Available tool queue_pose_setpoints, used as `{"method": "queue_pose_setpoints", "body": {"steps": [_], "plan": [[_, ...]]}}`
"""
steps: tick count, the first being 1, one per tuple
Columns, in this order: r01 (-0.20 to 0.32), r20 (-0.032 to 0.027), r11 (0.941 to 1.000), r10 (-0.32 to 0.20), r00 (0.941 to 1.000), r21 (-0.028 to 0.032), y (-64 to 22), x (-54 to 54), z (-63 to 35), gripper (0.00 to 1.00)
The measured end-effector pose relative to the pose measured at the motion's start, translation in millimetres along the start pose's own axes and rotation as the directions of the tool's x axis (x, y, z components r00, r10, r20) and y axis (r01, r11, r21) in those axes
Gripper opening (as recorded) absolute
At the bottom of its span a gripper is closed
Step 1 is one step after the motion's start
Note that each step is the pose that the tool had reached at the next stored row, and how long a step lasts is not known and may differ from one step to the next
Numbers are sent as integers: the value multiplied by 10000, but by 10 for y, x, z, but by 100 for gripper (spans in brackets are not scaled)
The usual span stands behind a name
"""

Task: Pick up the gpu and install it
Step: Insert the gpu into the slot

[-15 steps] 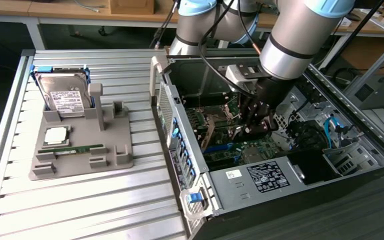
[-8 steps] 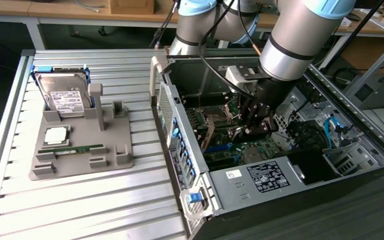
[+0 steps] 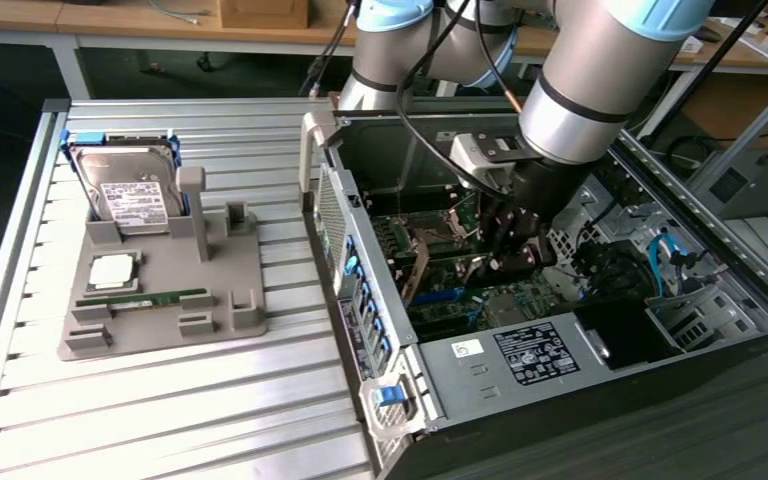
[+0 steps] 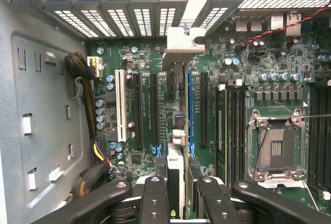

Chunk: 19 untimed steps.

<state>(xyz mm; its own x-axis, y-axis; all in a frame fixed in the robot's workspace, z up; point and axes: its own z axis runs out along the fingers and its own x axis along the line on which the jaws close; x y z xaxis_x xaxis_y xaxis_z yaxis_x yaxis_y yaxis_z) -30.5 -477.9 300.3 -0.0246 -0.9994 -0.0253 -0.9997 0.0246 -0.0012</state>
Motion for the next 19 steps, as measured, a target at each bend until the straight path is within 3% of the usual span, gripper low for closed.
{"method": "queue_pose_setpoints", "body": {"steps": [19], "plan": [[9, -2, 10000, -9, 10000, 0, 89, 50, 17, 27]]}}
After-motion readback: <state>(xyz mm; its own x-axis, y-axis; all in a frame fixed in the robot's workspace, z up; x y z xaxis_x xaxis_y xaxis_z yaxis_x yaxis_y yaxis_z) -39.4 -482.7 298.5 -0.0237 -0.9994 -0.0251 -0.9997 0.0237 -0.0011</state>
